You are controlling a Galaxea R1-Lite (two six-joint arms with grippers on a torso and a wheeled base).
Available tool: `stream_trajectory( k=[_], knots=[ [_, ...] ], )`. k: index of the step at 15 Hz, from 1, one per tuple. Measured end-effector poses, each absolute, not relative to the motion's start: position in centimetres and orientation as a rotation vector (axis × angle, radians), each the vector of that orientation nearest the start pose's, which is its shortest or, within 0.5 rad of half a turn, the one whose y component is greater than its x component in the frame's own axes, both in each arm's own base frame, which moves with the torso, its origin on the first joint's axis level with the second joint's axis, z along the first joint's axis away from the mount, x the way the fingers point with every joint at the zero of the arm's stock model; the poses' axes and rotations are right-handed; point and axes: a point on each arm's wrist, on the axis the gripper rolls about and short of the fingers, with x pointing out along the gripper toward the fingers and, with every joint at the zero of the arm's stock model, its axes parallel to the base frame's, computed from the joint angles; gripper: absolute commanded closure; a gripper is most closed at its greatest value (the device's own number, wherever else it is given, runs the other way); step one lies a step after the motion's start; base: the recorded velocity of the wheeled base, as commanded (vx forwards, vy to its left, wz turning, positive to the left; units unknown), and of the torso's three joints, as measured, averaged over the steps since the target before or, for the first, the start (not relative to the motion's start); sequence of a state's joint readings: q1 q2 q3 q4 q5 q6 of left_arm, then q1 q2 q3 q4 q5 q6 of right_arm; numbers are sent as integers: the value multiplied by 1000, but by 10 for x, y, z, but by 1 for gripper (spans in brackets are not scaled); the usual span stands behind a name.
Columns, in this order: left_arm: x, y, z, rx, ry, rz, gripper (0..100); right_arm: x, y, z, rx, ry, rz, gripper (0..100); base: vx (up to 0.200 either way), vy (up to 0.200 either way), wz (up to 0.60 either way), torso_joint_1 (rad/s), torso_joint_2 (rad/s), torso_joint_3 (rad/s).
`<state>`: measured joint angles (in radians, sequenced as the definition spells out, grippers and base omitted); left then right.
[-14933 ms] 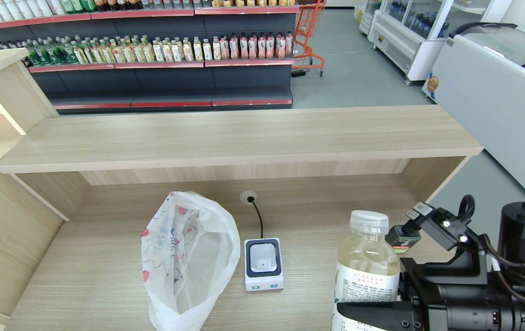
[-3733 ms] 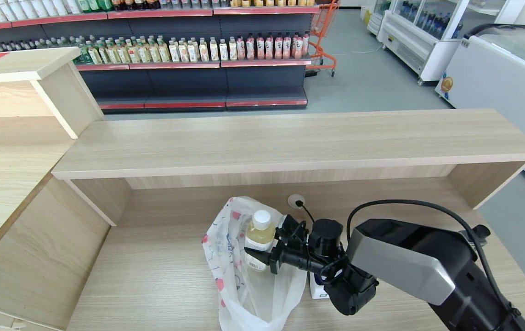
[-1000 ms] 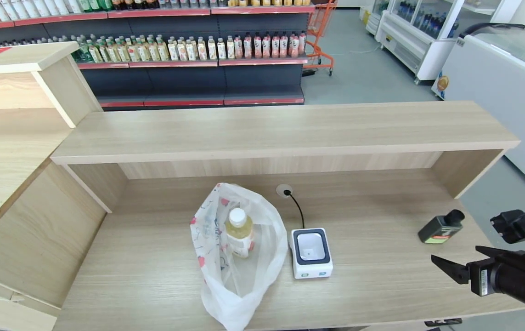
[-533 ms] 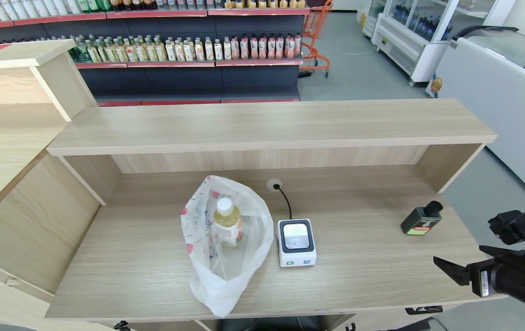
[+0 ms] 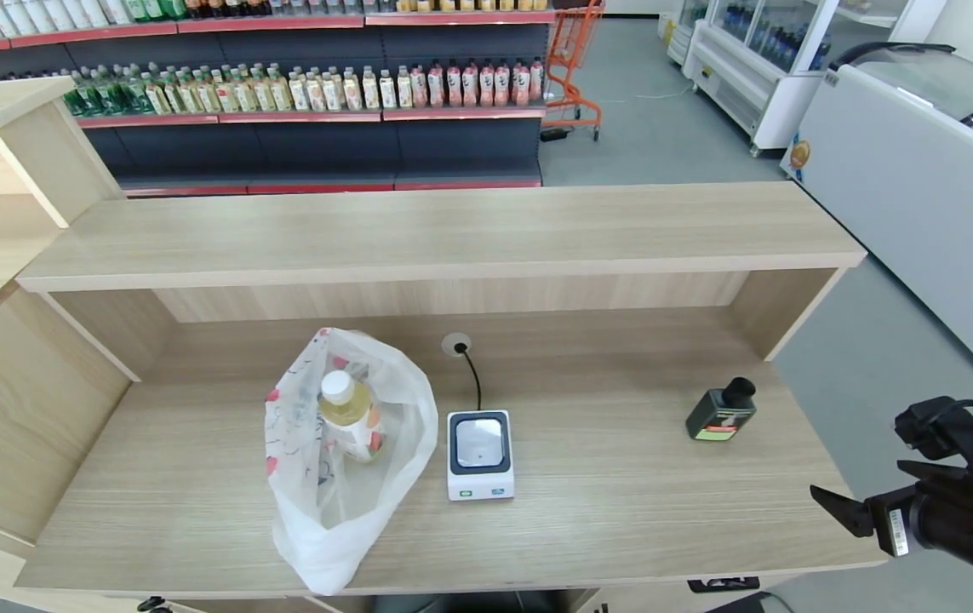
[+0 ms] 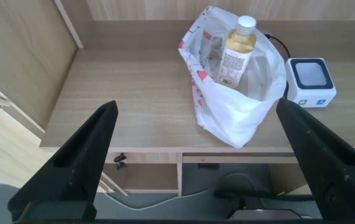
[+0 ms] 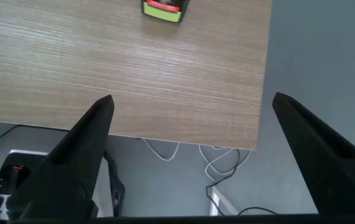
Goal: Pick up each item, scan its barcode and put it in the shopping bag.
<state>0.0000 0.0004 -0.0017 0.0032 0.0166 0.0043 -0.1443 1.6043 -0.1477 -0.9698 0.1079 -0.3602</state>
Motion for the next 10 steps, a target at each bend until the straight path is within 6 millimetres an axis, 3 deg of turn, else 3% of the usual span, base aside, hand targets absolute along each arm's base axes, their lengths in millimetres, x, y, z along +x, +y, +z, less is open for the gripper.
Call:
stream_trajectory(
  k=[5, 10],
  knots=[
    [-23, 0, 76, 11, 2, 16, 0, 198, -31, 84, -323, 503, 12, 0, 0, -200, 0, 1, 1, 1],
    [-23, 0, 76, 5, 2, 17, 0, 213, -34, 79, -426, 526, 4, 0, 0, 0, 0, 0, 0, 0]
  ],
)
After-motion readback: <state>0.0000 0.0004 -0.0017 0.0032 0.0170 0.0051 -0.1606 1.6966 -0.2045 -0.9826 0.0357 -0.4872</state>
